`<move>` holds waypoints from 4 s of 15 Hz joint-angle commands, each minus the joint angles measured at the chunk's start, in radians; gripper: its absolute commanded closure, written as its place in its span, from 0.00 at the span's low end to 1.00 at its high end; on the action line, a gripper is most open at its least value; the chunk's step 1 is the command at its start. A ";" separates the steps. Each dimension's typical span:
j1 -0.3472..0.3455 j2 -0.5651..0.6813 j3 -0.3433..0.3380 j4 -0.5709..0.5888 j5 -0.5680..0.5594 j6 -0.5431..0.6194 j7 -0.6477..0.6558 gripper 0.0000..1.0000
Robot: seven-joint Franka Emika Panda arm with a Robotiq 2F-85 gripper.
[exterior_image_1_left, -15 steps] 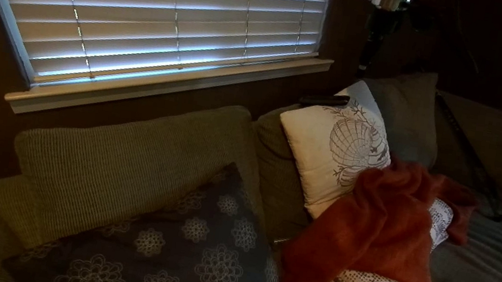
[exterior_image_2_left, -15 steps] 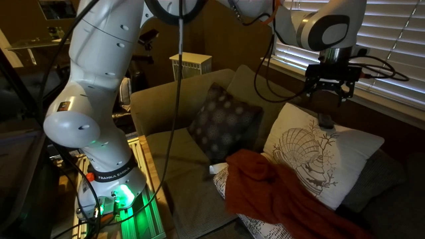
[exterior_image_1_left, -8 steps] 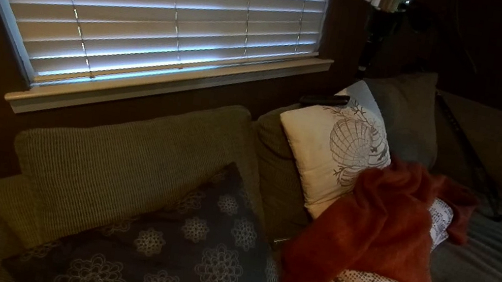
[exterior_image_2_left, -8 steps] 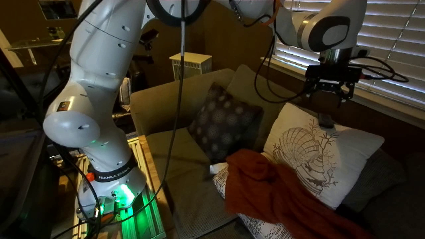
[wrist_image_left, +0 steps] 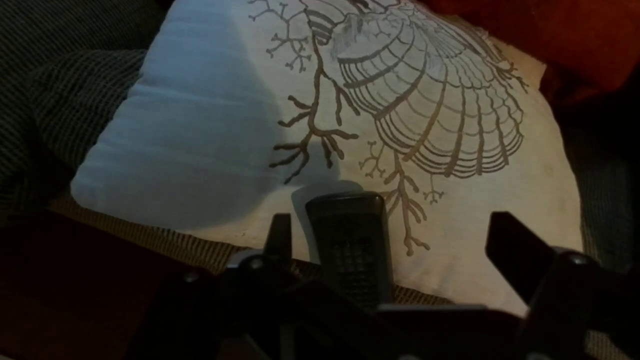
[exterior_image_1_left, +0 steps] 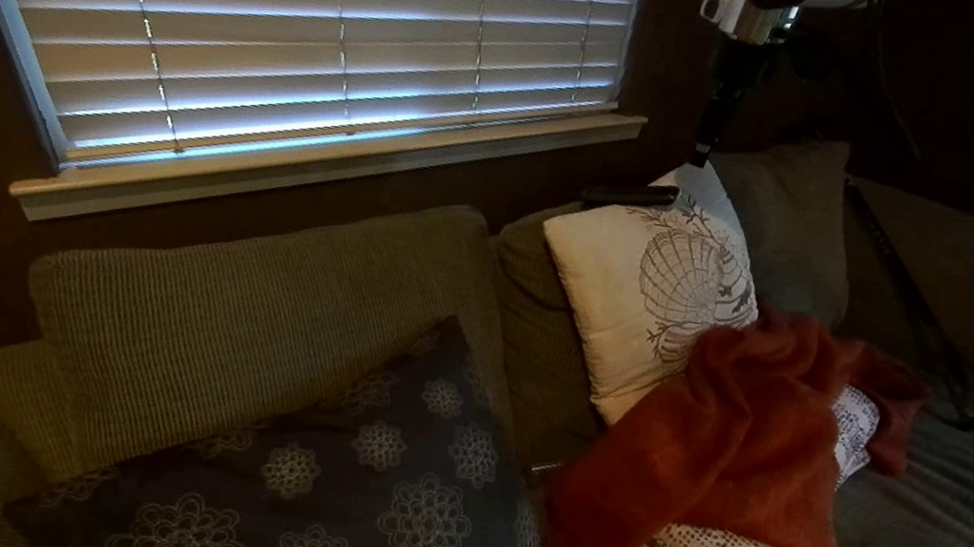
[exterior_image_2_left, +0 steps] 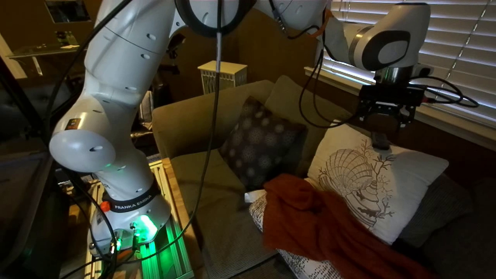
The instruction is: Remove the black remote from the white pillow, place it on the brown fleece and then cover the remote with the fleece
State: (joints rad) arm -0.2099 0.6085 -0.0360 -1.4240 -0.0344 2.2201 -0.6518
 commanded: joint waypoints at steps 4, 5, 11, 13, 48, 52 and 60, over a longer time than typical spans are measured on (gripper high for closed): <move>-0.039 0.132 0.046 0.148 0.016 0.037 -0.060 0.00; -0.043 0.153 0.052 0.171 0.016 0.042 -0.070 0.00; -0.044 0.257 0.091 0.286 0.018 0.061 -0.114 0.00; -0.041 0.290 0.098 0.328 0.014 0.054 -0.124 0.00; -0.056 0.289 0.200 0.332 0.140 0.046 -0.229 0.66; -0.048 0.201 0.192 0.203 0.142 0.074 -0.197 0.66; 0.007 -0.016 0.161 -0.145 0.128 0.322 -0.015 0.66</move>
State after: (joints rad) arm -0.2304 0.7214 0.1534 -1.3740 0.0776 2.4364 -0.7635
